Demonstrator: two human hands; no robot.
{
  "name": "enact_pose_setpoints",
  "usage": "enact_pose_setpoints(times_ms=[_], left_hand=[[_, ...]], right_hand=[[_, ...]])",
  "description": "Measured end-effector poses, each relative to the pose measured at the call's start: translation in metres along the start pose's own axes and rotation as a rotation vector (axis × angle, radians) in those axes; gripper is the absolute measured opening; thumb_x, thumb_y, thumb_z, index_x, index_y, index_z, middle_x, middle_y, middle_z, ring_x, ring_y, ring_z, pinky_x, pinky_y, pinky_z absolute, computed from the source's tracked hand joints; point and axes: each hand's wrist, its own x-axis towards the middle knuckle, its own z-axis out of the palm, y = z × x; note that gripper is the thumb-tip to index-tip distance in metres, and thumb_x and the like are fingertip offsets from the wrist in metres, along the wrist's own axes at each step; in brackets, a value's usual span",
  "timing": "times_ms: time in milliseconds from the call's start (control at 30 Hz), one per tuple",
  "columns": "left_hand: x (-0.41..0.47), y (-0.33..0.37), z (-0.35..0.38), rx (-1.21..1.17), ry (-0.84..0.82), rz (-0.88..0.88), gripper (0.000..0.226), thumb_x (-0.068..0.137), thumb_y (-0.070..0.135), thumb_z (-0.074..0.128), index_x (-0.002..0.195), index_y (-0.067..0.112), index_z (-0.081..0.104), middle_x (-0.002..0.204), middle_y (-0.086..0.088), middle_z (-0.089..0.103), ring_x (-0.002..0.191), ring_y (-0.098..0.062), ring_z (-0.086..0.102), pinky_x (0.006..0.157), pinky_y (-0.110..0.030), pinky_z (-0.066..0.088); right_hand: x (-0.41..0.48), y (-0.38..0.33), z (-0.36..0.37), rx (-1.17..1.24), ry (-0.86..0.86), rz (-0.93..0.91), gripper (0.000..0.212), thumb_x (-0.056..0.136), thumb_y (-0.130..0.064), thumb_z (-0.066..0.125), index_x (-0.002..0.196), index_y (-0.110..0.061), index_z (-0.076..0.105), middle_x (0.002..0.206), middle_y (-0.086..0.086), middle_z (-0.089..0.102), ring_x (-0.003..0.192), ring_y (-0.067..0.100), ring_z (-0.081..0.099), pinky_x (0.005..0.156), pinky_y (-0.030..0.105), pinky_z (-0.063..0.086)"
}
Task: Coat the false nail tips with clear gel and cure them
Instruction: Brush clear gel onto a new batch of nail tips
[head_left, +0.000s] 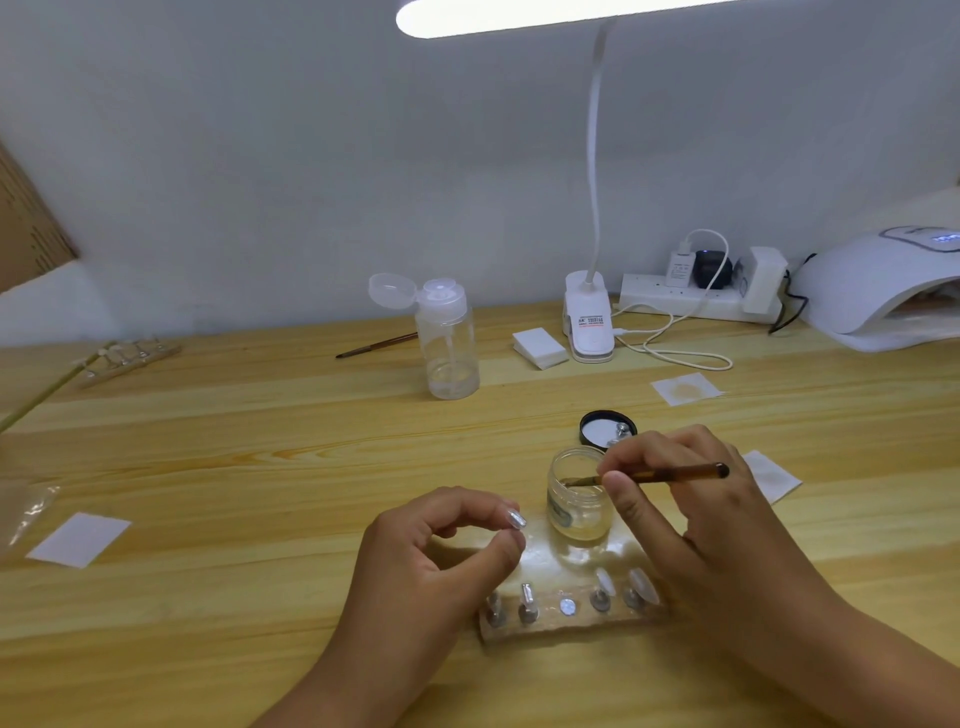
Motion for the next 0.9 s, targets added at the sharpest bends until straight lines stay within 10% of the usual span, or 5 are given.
enact_pose_setpoints(times_ms=[900], left_hand=[[0.000,0.002,0.000,0.024,-0.011,0.010,0.007,0.067,0.028,0.072,0.073,0.030,0.074,0.088,0.019,0.075,0.091,0.004,0.065,0.077,-0.009,0.040]], right_hand=[[0.002,-0.018,-0.023,0.115,0.260,-0.096,0.017,0.089,-0.029,0.046,0.076,-0.027,0.058,0.082,-0.017,0.057,0.085,0.005,0.052,0.076,0.024,0.037]])
